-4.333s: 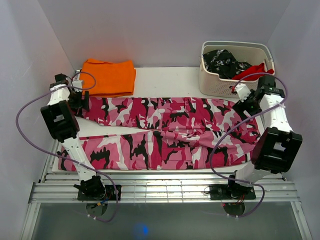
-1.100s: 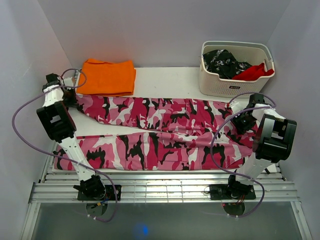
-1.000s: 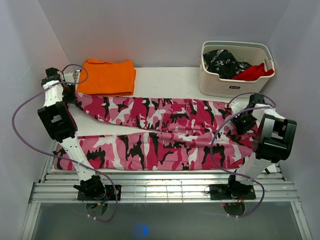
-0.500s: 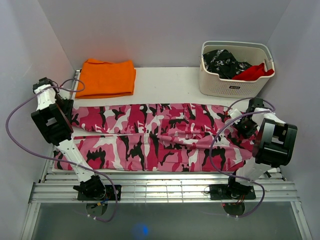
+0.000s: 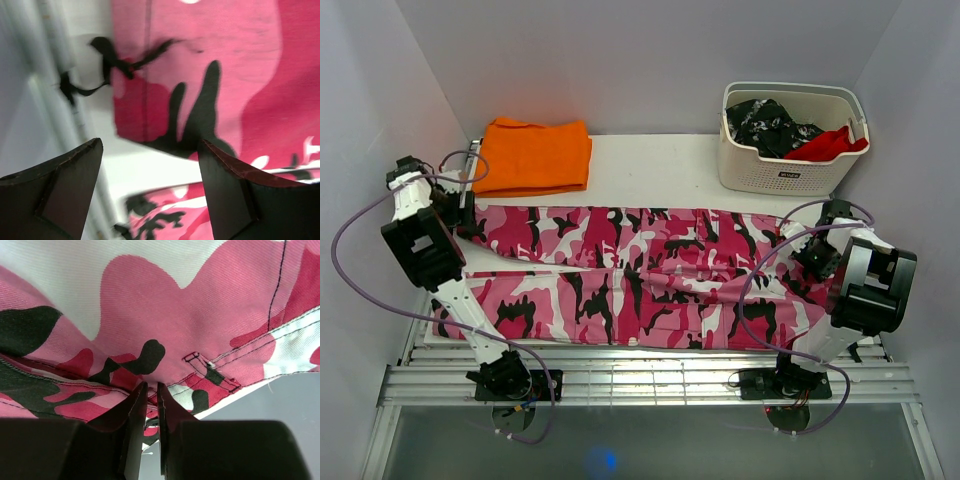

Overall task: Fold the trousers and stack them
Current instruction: Flatten the trousers out

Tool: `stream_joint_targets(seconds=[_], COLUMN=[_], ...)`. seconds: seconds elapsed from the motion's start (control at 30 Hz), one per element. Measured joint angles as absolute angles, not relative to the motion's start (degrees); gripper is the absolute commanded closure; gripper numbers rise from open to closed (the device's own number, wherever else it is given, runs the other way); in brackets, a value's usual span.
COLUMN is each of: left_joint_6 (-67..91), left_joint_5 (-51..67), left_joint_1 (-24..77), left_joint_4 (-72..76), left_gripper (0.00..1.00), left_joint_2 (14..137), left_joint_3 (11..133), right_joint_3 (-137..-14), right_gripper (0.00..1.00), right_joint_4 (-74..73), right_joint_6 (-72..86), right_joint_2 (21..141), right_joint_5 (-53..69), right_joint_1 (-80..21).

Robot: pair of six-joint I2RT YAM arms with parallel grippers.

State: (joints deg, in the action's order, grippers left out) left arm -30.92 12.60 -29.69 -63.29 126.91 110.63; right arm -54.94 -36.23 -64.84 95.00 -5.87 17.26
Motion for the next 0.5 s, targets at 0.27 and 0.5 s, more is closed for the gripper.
stream_joint_targets(seconds=[0.27,0.5], left_joint_6=[-23.53,-14.52], left_joint_5=[29.43,40.25], left_joint_1=[-35.31,-41.17], left_joint_4=[-56.82,-47.66], left_gripper=[0.02,0.02], left_joint_2=[125.29,119.28], left_joint_3=[101.65,86.76], right_joint_3=[-55.07,-55.42], right_gripper=[0.81,0.82], right_joint_4=[-36.23,-36.53], right_joint_6=[-64.66,-64.27], right_joint_2=[95.07,95.24], right_joint_5=[-5.74,-5.39], right_joint_1=[17.58,17.78])
